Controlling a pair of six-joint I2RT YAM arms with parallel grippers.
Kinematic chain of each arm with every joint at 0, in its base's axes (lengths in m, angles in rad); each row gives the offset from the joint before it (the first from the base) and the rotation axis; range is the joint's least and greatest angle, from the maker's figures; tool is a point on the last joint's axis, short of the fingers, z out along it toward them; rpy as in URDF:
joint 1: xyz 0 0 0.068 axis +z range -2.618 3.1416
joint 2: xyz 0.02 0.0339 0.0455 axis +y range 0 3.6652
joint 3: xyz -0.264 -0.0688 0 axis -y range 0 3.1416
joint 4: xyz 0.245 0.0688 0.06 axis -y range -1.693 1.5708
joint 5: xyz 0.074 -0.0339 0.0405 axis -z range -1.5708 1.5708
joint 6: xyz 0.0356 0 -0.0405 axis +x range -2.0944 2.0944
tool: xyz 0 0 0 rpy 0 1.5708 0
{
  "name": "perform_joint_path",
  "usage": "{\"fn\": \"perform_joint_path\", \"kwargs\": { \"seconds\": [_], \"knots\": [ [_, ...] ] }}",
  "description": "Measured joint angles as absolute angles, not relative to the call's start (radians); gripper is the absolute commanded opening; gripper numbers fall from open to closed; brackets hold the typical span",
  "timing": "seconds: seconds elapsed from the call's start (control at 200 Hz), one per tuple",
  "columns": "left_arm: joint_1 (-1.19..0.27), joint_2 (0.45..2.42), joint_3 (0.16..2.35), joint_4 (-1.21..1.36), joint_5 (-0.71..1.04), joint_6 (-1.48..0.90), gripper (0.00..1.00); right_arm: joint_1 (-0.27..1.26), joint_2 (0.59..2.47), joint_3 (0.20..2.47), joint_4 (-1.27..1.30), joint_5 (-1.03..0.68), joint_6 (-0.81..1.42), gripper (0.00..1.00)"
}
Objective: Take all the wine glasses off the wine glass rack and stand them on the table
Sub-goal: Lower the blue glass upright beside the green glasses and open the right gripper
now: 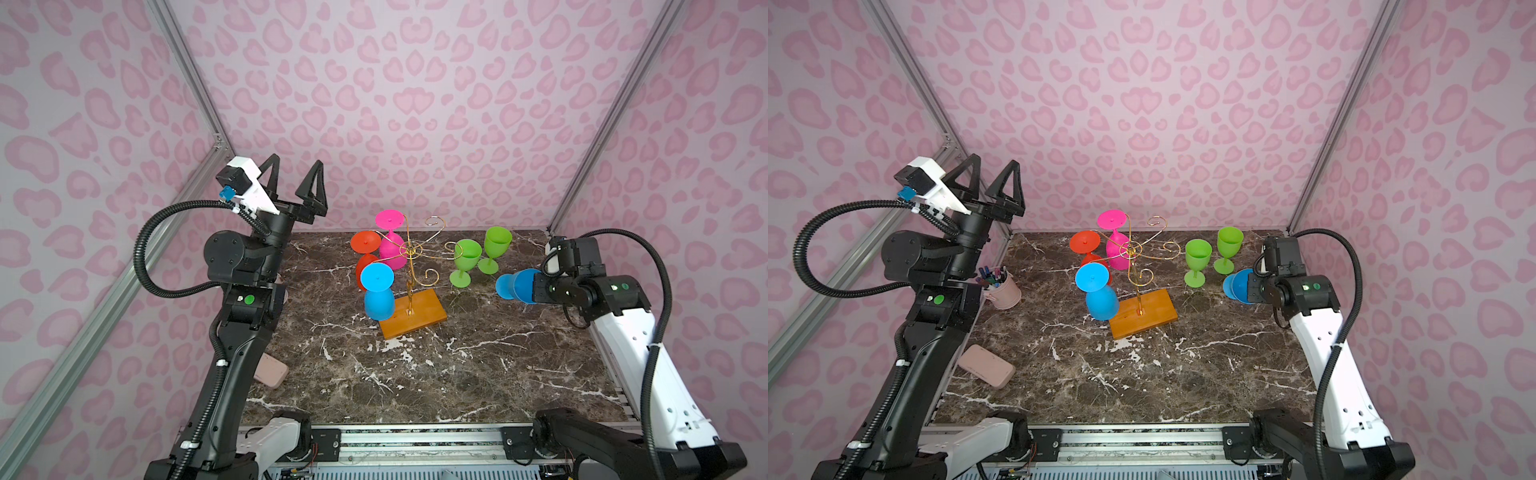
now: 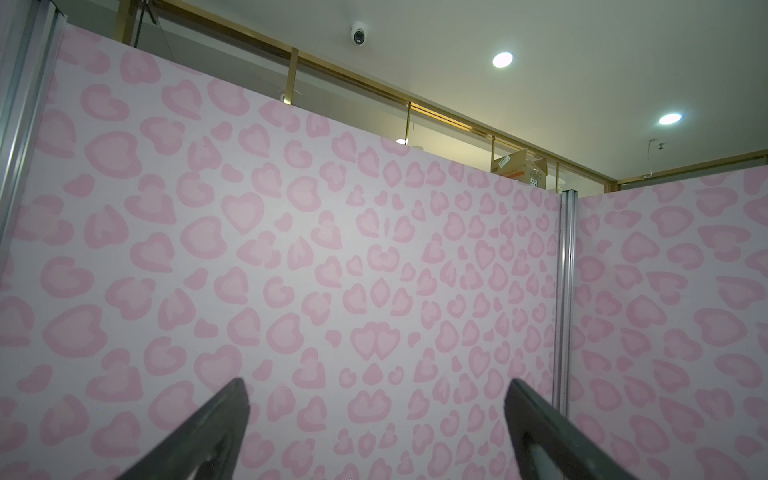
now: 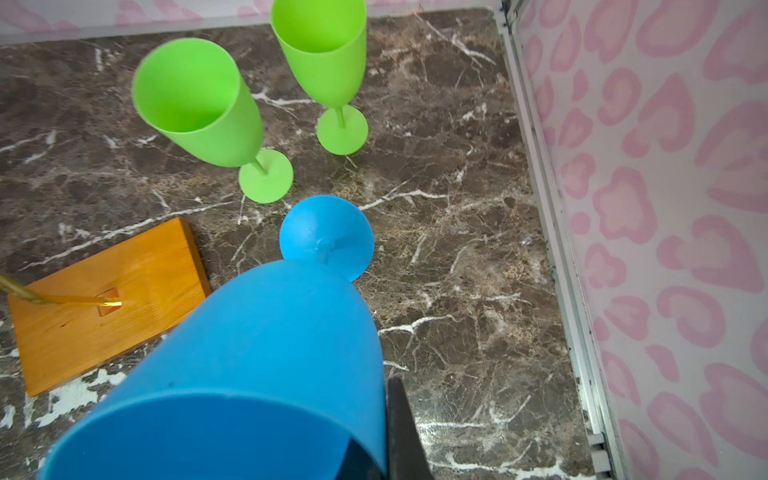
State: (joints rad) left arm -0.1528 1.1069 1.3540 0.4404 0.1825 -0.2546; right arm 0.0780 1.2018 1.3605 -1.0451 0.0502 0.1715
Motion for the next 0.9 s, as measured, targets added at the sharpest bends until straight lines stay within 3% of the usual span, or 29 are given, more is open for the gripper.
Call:
{"fn": "perform_joint_path", "kwargs": {
  "seconds": [0.41, 0.895],
  "knots": [
    [-0.2, 1.028, 1.316, 0.435, 0.168, -0.152, 0.97, -0.109, 1.483, 1.44, -0.978, 0.023, 0.156, 0.0],
    [-0.236, 1.015, 1.314, 0.434, 0.178, -0.112, 0.97, -0.14, 2.063, 2.127, -1.097, 0.051, 0.153, 0.0]
  ]
}}
